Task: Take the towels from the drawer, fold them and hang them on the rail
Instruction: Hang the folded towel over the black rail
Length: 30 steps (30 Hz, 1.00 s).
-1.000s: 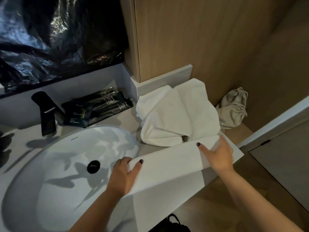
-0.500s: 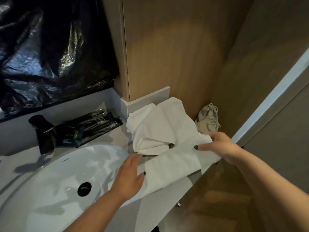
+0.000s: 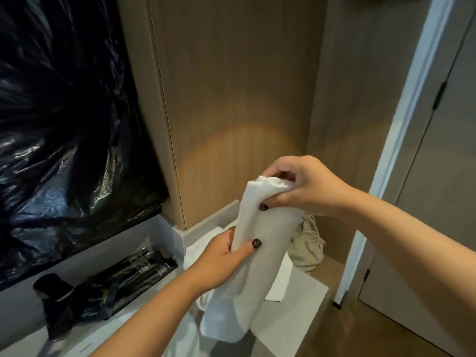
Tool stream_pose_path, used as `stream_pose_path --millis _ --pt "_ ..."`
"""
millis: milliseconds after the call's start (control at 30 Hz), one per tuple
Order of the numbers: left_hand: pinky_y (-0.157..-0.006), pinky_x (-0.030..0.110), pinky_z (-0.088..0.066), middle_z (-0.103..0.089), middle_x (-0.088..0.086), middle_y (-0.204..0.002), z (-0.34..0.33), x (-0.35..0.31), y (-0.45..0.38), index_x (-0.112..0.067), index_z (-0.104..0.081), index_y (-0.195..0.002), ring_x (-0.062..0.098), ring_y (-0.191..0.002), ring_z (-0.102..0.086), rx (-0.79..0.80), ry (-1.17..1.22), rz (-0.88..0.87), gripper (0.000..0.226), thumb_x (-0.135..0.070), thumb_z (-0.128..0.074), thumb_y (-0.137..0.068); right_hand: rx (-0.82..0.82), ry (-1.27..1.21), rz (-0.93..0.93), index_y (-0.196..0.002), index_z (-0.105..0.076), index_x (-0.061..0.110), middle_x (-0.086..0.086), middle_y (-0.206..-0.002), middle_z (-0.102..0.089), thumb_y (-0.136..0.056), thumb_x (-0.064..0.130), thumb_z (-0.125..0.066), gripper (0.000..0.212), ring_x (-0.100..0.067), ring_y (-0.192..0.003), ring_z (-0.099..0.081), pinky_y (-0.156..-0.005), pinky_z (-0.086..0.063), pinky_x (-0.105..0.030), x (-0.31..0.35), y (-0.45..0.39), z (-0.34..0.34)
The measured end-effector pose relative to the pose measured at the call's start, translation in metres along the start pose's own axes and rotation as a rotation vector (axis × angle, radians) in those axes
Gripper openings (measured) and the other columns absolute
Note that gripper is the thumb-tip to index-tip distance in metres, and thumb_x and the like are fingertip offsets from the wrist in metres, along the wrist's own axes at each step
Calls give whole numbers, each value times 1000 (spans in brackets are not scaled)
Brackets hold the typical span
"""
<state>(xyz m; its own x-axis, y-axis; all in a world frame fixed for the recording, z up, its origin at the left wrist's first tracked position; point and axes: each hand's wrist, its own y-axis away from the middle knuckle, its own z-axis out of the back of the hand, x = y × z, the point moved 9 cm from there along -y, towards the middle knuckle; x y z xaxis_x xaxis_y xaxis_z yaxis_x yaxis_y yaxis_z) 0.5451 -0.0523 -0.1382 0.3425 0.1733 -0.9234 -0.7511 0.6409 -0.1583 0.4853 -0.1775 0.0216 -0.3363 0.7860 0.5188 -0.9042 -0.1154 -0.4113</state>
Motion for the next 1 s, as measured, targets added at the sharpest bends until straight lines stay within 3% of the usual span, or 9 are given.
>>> stream_pose_path --millis 100,200,300,400,533,667,733,867,1000 --pt "-82 37 -58 -76 -8 -99 5 -43 -19 -24 -66 -107 13 -93 -72 -105 70 -80 50 -65 -64 -79 -347 90 -10 -107 -60 29 11 -110 -56 -81 36 -78 33 -8 -97 -55 -81 -52 -18 2 -10 46" --pt "-76 30 -59 -76 -10 -94 15 -86 -38 -25 -66 -104 12 -89 -73 -231 206 -137 47 -64 -62 -78 -581 -7 -99 -120 -49 31 13 -123 -47 -82 42 -76 47 -7 -104 -53 -85 -51 -16 -11 -3 78" --pt "-66 24 -59 -76 -12 -91 19 -134 -56 -26 -63 -104 9 -85 -74 -286 321 -198 42 -60 -58 -81 -517 -212 -213 -126 -48 29 14 -120 -56 -80 52 -74 57 -5 -104 -59 -82 -52 -21 -39 5 85" --pt "-58 22 -57 -77 -2 -91 13 -185 -76 -16 -63 -106 12 -80 -75 -288 400 -256 38 -50 -56 -90 -350 -430 -228 -116 -59 32 18 -106 -68 -70 65 -66 57 0 -100 -64 -74 -49 -14 -57 5 82" --pt "-83 36 -60 -76 -2 -102 -3 -253 -105 -18 -64 -112 16 -96 -73 -329 318 -371 47 -54 -52 -85 -269 -635 -84 -122 -61 30 16 -116 -69 -83 51 -65 45 -1 -108 -64 -77 -53 -16 -65 -3 109" --pt "-94 49 -54 -74 2 -110 -27 -319 -133 -19 -63 -118 21 -102 -71 -325 319 -464 37 -45 -52 -96 -341 -721 54 -125 -60 25 8 -118 -70 -89 38 -65 39 -11 -110 -67 -83 -57 -23 -65 -10 175" --pt "-93 50 -55 -74 4 -110 -38 -350 -146 -16 -63 -119 23 -101 -72 -326 338 -509 36 -42 -53 -97 -375 -743 116 -125 -61 21 3 -118 -71 -90 33 -65 37 -16 -109 -68 -89 -57 -34 -65 -13 214" --pt "-82 44 -61 -75 7 -107 -63 -391 -163 -12 -57 -122 26 -97 -73 -350 400 -603 39 -38 -58 -94 -439 -723 196 -117 -65 16 -6 -112 -73 -89 29 -68 31 -25 -104 -70 -95 -52 -54 -68 -17 289" --pt "-69 33 -61 -74 12 -104 -87 -405 -186 -9 -54 -117 28 -94 -73 -402 440 -631 47 -39 -64 -82 -502 -739 260 -114 -66 11 -9 -110 -73 -91 21 -68 25 -28 -104 -69 -98 -50 -55 -74 -26 354"
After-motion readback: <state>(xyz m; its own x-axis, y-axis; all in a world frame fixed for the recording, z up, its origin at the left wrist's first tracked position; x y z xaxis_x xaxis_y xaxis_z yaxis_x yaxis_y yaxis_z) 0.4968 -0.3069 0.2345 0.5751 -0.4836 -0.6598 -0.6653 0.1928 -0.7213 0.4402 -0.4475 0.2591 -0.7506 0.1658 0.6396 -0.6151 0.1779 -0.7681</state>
